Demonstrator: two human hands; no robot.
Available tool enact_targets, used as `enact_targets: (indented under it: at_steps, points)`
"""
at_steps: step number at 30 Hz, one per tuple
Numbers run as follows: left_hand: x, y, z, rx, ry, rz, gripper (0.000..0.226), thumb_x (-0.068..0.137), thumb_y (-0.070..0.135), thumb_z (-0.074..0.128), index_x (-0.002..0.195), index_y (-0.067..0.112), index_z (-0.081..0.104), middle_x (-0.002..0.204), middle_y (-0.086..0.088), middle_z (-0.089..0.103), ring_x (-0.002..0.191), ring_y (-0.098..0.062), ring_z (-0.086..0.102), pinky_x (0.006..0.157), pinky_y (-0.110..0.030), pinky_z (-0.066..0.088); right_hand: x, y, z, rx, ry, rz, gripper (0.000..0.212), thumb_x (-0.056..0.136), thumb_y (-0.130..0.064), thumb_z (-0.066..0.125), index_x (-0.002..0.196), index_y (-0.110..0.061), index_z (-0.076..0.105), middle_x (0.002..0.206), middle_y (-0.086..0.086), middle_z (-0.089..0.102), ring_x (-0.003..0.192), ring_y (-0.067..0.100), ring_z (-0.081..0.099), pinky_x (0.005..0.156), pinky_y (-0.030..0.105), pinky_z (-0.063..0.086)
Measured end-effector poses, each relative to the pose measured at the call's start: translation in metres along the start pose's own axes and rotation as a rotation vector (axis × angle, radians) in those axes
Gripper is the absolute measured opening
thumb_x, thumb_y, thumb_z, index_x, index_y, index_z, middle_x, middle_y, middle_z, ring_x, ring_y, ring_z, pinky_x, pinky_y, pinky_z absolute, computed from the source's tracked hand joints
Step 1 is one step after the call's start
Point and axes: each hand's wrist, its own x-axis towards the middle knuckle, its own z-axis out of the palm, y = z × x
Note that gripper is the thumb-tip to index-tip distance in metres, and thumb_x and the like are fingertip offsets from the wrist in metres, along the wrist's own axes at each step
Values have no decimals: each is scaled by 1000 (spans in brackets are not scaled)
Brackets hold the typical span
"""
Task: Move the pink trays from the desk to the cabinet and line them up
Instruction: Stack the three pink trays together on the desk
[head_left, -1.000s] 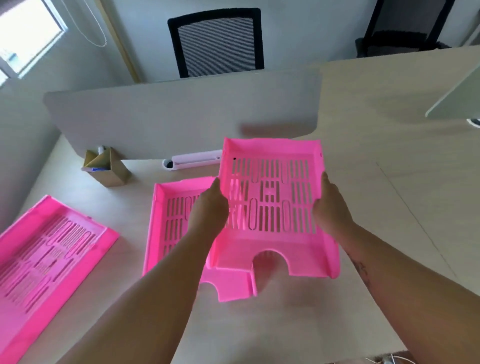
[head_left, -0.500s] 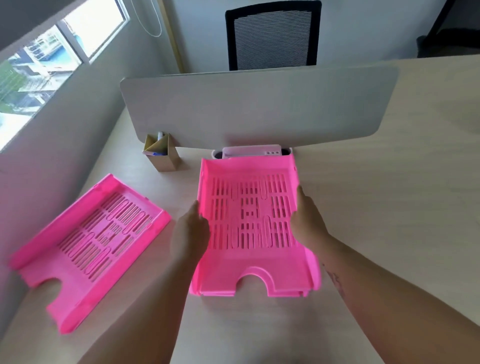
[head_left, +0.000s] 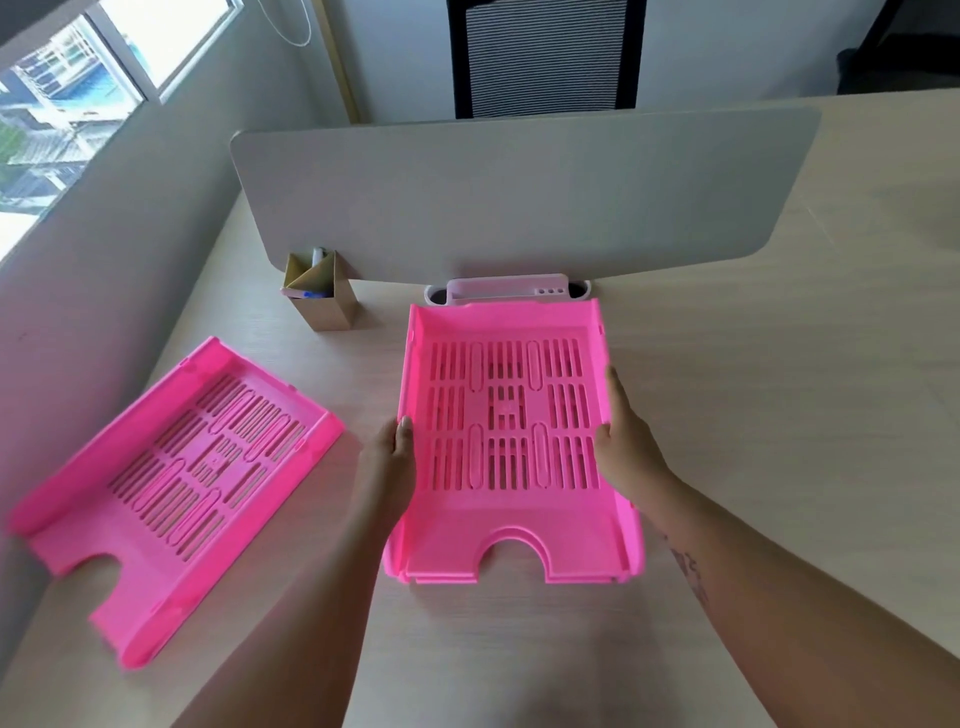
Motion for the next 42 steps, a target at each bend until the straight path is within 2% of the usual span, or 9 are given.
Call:
enact_targets:
  at_steps: [6, 10, 14, 18, 21, 27, 30, 35, 42]
  points:
    - [2, 3, 2, -106, -35, -32, 50, 104, 40, 28, 101, 12, 69, 89, -12, 73, 79, -26, 68, 70, -36, 54, 8, 0, -2, -4, 7, -28, 82, 99, 1, 37, 156, -35, -9, 82, -17, 41, 41, 6, 36, 34, 17, 32]
    - [-4, -2, -3, -168, -140, -55, 47, 102, 45, 32, 105, 16, 68, 93, -11, 74, 86, -30, 71, 76, -46, 58, 2, 5, -4, 41, 15, -57, 83, 99, -7, 43, 155, -37, -11, 160, 12, 25, 45, 8, 43, 39, 20, 40]
    - [-21, -22, -5, -137, -234, -106, 54, 102, 49, 28, 106, 15, 70, 96, -11, 73, 89, -30, 70, 81, -48, 58, -19, 15, 1, 22, 6, -21, 73, 103, -16, 37, 155, -34, -11, 154, 18, 38, 43, 9, 41, 36, 20, 39]
    - [-32, -31, -1, -203, -197, -139, 61, 101, 49, 27, 106, 8, 71, 95, -18, 73, 87, -36, 71, 76, -46, 59, -28, 18, 8, -21, 65, 65, 65, 105, -17, 31, 157, -25, -7, 73, 5, 56, 41, 11, 38, 39, 33, 41]
    - [-26, -28, 5, -213, -187, -155, 63, 100, 52, 28, 103, 7, 72, 93, -19, 73, 84, -36, 70, 75, -47, 59, -22, 17, 2, -56, 70, 45, 65, 105, -15, 32, 157, -22, -6, 63, 0, 46, 41, 12, 37, 38, 28, 33]
    - [-19, -8, 13, -127, -207, -84, 61, 102, 46, 31, 101, 0, 71, 92, -22, 72, 81, -35, 68, 75, -45, 59, -6, 28, -15, -109, 65, 55, 68, 103, -18, 35, 158, -20, -5, 102, 21, 64, 48, 17, 49, 42, 30, 42]
    - [-16, -8, -5, -30, -90, -9, 67, 96, 58, 36, 102, 0, 69, 94, -21, 71, 86, -39, 65, 76, -48, 56, 5, 14, -22, -258, 97, -89, 75, 99, -30, 46, 157, -16, 1, 147, 22, 39, 104, 33, 64, 73, 43, 60]
    - [-20, -3, -68, 143, 172, 74, 47, 99, 45, 45, 109, 5, 68, 100, -9, 70, 94, -26, 63, 75, -30, 45, 30, -69, -6, -421, 187, -407, 69, 95, -25, 50, 152, 1, 22, 156, 25, 28, 146, 38, 23, 118, 51, 25]
    - [-18, -78, -191, 357, 331, -28, 44, 94, 34, 57, 129, 7, 60, 132, -13, 63, 118, -27, 61, 99, -41, 49, -23, -178, 115, -264, -42, -610, 65, 90, -18, 53, 148, 2, 33, 148, 21, 40, 137, 36, 37, 111, 43, 33]
